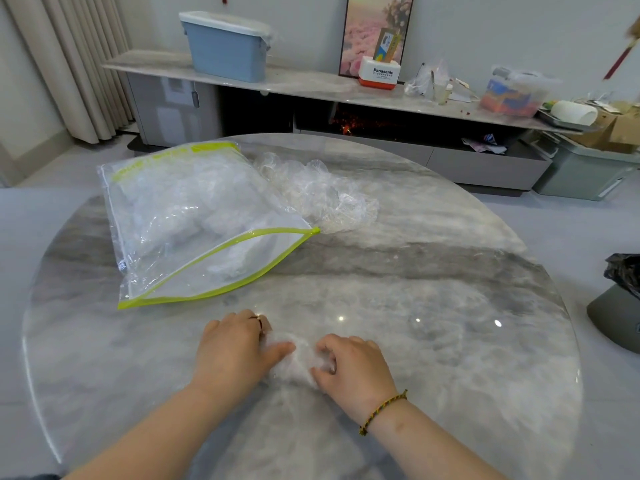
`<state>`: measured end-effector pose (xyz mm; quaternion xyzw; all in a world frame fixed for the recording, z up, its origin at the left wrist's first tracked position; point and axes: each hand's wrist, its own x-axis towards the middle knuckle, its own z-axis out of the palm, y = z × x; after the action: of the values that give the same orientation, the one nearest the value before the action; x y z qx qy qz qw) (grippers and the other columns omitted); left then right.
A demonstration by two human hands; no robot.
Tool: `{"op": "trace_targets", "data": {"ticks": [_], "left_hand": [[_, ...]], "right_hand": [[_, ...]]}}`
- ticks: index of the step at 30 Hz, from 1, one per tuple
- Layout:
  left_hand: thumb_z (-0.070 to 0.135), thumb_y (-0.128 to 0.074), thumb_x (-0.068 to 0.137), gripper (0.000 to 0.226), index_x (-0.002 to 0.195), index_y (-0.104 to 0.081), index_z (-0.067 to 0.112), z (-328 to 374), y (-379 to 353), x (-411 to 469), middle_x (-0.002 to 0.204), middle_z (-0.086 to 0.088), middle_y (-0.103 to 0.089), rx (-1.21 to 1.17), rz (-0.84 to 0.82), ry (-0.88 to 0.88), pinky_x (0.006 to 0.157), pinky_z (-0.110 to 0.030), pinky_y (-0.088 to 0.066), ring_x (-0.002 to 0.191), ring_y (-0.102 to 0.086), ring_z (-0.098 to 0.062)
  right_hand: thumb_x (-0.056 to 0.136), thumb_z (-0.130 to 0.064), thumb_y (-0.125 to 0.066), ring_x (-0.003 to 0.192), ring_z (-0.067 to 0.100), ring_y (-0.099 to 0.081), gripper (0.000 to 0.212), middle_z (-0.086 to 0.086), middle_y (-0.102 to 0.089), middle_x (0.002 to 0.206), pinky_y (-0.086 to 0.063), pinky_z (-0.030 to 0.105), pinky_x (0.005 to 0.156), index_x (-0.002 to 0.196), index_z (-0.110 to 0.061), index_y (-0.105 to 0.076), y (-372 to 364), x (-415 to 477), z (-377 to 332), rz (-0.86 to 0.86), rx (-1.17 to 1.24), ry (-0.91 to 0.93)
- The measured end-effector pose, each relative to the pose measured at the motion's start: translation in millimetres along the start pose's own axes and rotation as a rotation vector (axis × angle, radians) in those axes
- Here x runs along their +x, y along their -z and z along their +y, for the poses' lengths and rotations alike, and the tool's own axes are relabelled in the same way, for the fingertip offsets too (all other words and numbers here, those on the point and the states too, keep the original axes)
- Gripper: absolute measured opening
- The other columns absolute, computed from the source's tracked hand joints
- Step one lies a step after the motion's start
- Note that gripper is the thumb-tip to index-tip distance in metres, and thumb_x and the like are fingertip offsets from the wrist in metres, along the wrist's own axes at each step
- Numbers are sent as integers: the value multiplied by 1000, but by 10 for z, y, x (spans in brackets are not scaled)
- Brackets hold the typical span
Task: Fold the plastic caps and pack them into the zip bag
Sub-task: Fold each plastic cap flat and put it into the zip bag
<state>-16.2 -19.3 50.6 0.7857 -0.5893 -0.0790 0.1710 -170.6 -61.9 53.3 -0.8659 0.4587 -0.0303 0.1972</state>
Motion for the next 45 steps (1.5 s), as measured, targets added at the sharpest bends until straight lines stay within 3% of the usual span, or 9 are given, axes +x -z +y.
{"op": "trace_targets", "data": {"ticks": [3,6,9,15,22,31,36,42,45], "left_hand": [[49,-48,74,37,71,-65,16,-200,111,69,76,-1,-63,-44,397,-96,69,-29,-32,79,-57,-23],[28,-73,65,35,92,-59,12,-451,303,170,97,-11,-60,26,590,-58,76,-35,-26,92,-40,-26],[2,-85,55,57,107,-62,6,-669,474,235,107,-20,-60,79,488,123,83,-45,-32,100,-48,-36],[14,-48,93,20,102,-66,15,-842,623,325,96,6,-53,-112,343,244,56,-27,-26,77,-44,-17],[13,-92,42,53,91,-72,7,-1019,480,403,83,-10,-68,80,290,-14,54,-36,-50,66,-65,-34],[10,-54,71,20,76,-73,13,-1028,388,499,73,-1,-65,-187,456,33,50,-18,-33,61,-61,-29],[-3,-69,70,15,73,-73,11,-1071,414,509,69,-2,-65,-142,453,67,50,-14,-28,58,-60,-30],[-3,-65,79,16,84,-74,10,-1013,430,531,84,-5,-68,-183,347,198,57,-27,-36,78,-59,-32],[-2,-63,81,17,91,-74,8,-1030,429,540,91,-8,-68,-200,332,196,66,-32,-39,87,-57,-34]], "right_hand": [[85,-28,-54,85,11,-43,8,-16,-42,72,-26,14,70,83,-21,-58,-38,83,-46,63,183,-4],[84,-7,-57,50,-2,-41,35,-8,-35,60,-32,10,50,60,-20,-37,-35,234,-121,201,701,-199],[87,4,-48,37,3,-51,30,3,-45,60,-37,15,35,67,-14,-35,3,475,-284,196,1120,-359],[84,12,-41,24,3,-42,29,8,-40,63,-34,14,27,69,-12,-32,-116,884,-725,239,1232,-411],[85,10,-36,26,3,-42,29,4,-32,70,-35,14,32,70,-14,-31,-181,1383,-1161,162,1370,-383],[90,1,-48,67,10,-48,20,-5,-39,72,-39,11,59,81,-18,-49,-126,2039,-1272,270,1099,-272],[90,-16,-51,98,24,-52,26,7,-48,105,-38,27,83,114,-6,-53,-8,2326,-1046,411,751,-387],[85,-6,-54,56,18,-50,19,6,-53,75,-40,24,50,101,-11,-45,22,2382,-916,471,1401,-647],[88,2,-52,89,31,-60,27,19,-60,95,-47,28,68,114,4,-51,-15,2263,-944,417,1419,-497]]}}
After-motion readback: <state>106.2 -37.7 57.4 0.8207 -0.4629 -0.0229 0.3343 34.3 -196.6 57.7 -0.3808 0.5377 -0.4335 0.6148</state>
